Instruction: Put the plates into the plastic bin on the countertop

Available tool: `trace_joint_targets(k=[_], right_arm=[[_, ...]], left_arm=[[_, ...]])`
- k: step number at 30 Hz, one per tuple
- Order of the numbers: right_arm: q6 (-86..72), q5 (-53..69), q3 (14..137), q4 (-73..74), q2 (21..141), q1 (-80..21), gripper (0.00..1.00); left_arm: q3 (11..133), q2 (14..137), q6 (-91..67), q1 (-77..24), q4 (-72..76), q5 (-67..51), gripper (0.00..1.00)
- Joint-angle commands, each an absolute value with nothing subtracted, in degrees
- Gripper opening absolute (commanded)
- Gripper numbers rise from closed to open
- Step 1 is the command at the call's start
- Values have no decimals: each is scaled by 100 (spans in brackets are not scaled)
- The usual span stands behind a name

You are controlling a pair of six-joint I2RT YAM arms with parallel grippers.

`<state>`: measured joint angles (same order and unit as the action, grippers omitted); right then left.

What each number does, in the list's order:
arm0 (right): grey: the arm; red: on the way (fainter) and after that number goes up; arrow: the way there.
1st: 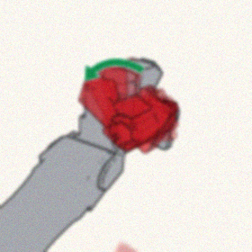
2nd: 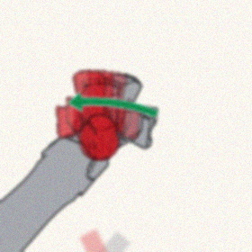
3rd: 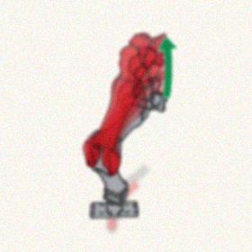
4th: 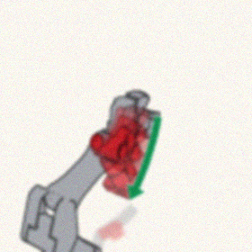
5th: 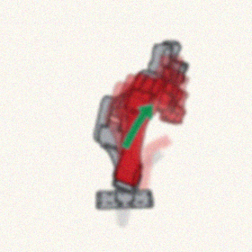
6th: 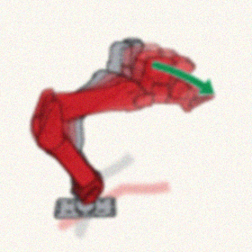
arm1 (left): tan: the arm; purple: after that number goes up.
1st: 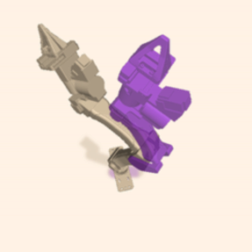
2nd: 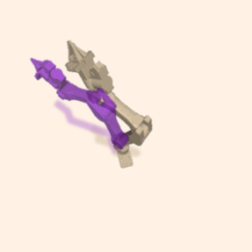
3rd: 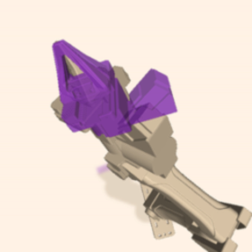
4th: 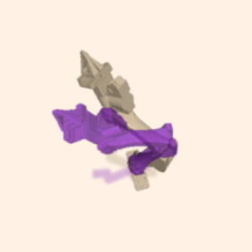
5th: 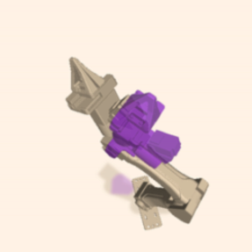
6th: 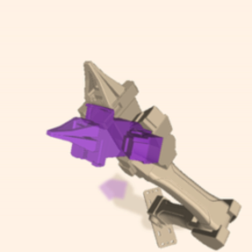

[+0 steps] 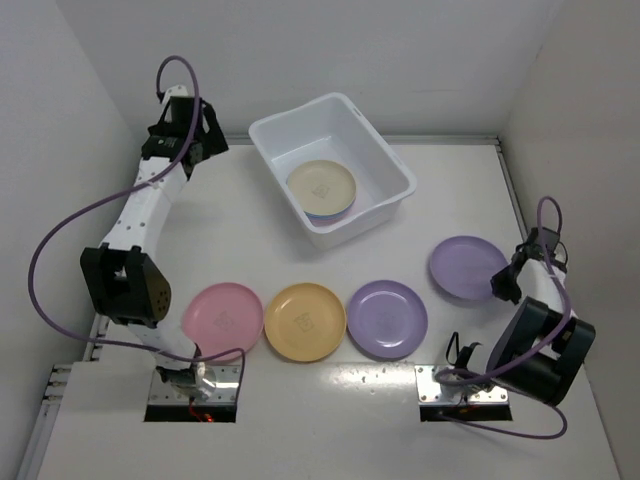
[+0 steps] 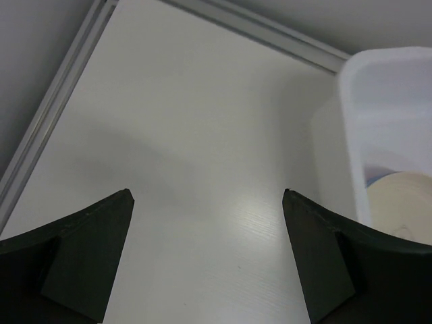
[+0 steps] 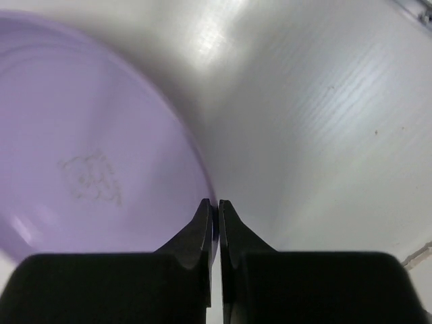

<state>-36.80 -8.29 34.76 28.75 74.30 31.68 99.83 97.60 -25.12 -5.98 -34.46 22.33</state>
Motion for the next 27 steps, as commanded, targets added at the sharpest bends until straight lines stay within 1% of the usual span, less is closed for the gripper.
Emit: trace_joint_targets(k=[1, 3, 6, 8, 10, 14, 16, 17, 18, 19, 20, 22, 23, 24, 27], right_arm=[[-3445, -555, 4233, 2602, 6892, 3103, 0], [-3253, -196, 4604, 2654, 6829, 3050, 0], [-3059, 315, 5586, 2804, 6995, 2919, 0], [-3059, 482, 5879, 2865, 7074, 2813, 0], [-3111, 536, 6169, 2725, 7146, 2751, 0], [-3173, 1079, 6810, 2399, 7505, 2444, 0], [-3173, 1343, 7320, 2286, 7803, 2112, 0], [-3173, 1423, 7565, 2120, 8092, 1787, 0], [-3173, 1493, 7698, 2022, 8243, 1784, 0], [-3173, 1494, 7838, 1961, 8409, 1419, 0], [-3173, 1407, 8005, 1960, 8594, 1232, 0], [-3121, 1467, 8585, 1960, 9279, 680, 0], [-3120, 1468, 9074, 2012, 9551, 494, 0], [-3024, 1468, 9357, 2187, 10111, 153, 0], [-2883, 1275, 10255, 2320, 10861, -227, 0]], left_arm=[[9213, 9142, -2891, -378, -3218, 2294, 99], [8582, 8835, -3092, -299, -3164, 2294, 99], [7991, 8404, -3374, -158, -3103, 2242, 99], [7402, 8157, -3576, -36, -3050, 2241, 99], [6894, 7755, -3875, -35, -3050, 2188, 99], [6119, 7043, -4385, 18, -3294, 2381, 99], [5724, 6760, -4640, 140, -3445, 2443, 99], [5356, 6515, -4789, 245, -3680, 2513, 99], [5179, 6400, -4790, 324, -3787, 2514, 99], [5011, 6285, -4868, 403, -3884, 2514, 99], [4679, 6180, -4869, 465, -3954, 2340, 99], [4352, 5846, -5140, 536, -4025, 2180, 99], [4037, 5766, -5211, 536, -4025, 2023, 99], [3904, 5696, -5360, 597, -4025, 1969, 99], [3482, 5695, -5467, 598, -3886, 1741, 99]])
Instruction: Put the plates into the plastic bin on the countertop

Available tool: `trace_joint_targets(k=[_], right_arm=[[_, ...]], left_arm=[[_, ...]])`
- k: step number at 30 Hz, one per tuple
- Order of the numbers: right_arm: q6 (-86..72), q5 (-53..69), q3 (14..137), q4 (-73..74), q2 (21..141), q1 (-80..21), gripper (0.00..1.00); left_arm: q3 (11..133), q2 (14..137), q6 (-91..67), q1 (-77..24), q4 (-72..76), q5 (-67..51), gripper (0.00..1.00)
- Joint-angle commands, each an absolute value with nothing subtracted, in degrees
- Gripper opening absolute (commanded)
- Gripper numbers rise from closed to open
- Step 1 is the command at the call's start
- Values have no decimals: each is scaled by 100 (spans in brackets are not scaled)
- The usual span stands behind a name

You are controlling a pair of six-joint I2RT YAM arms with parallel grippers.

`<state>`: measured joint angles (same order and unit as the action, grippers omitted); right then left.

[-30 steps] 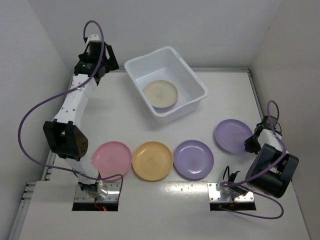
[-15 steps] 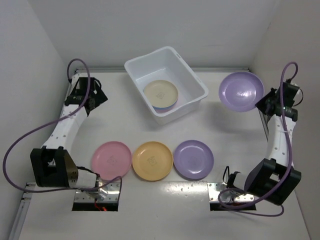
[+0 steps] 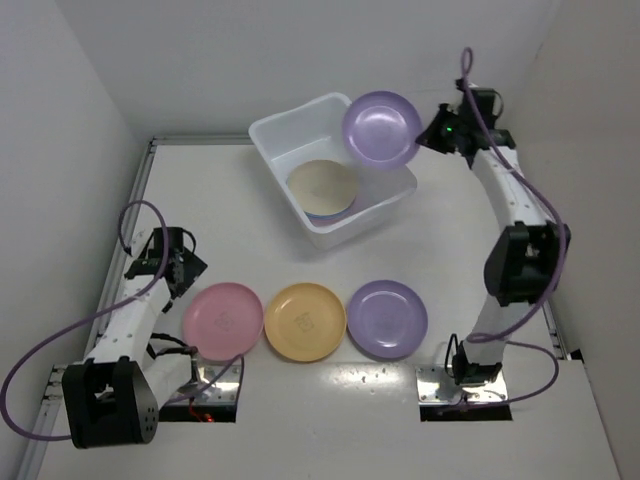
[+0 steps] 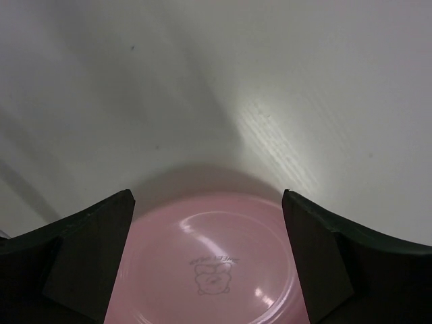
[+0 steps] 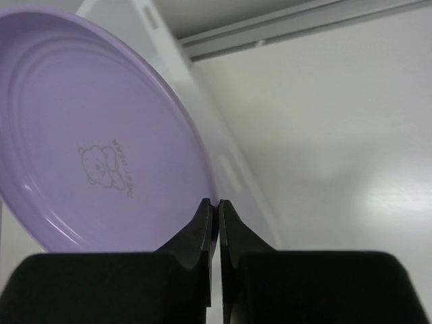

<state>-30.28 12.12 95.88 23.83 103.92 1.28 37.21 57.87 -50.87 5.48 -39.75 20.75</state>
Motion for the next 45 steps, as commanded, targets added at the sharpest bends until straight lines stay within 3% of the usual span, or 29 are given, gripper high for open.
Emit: trace_joint_targets(k=[1, 7, 19, 21, 22, 26, 27, 28, 29, 32, 38, 45], right_arm=[[-2883, 1222, 10631, 2320, 11307, -307, 0], [-2654, 775, 12347, 2952, 12725, -869, 0], [-2549, 0, 12568, 3067, 13666, -1644, 0], [-2549, -62, 12568, 3067, 13737, -1705, 14], [-2610, -62, 12568, 3067, 13798, -1766, 32], [-2663, -62, 12621, 3067, 13799, -1819, 70], [-2663, -62, 12621, 3067, 13799, -1819, 88], [-2663, -62, 12673, 3067, 13721, -1819, 97], [-2663, 17, 12735, 3067, 13720, -1819, 100], [-2610, 132, 12788, 3015, 13413, -1819, 100], [-2558, 211, 12569, 2953, 12491, -1609, 100], [-2610, -630, 11463, 3085, 10892, -1345, 100]], left_arm=[[3411, 5695, -5519, 598, -3798, 1671, 98], [3006, 6029, -5756, 466, -3621, 1617, 95], [2689, 6311, -5977, 413, -3568, 1916, 83], [2689, 6311, -5977, 343, -3568, 1986, 82], [2689, 6311, -5977, 343, -3568, 1986, 75], [2742, 6311, -5924, 343, -3568, 2048, 52], [2742, 6311, -5924, 343, -3516, 2048, 41], [2742, 6363, -5924, 343, -3463, 2048, 35], [2742, 6363, -5863, 343, -3463, 2048, 30], [2795, 6363, -5801, 343, -3322, 2117, 0], [3725, 6145, -5397, 290, -3270, 2715, 0], [5623, 6117, -4589, 290, -2963, 3129, 0]])
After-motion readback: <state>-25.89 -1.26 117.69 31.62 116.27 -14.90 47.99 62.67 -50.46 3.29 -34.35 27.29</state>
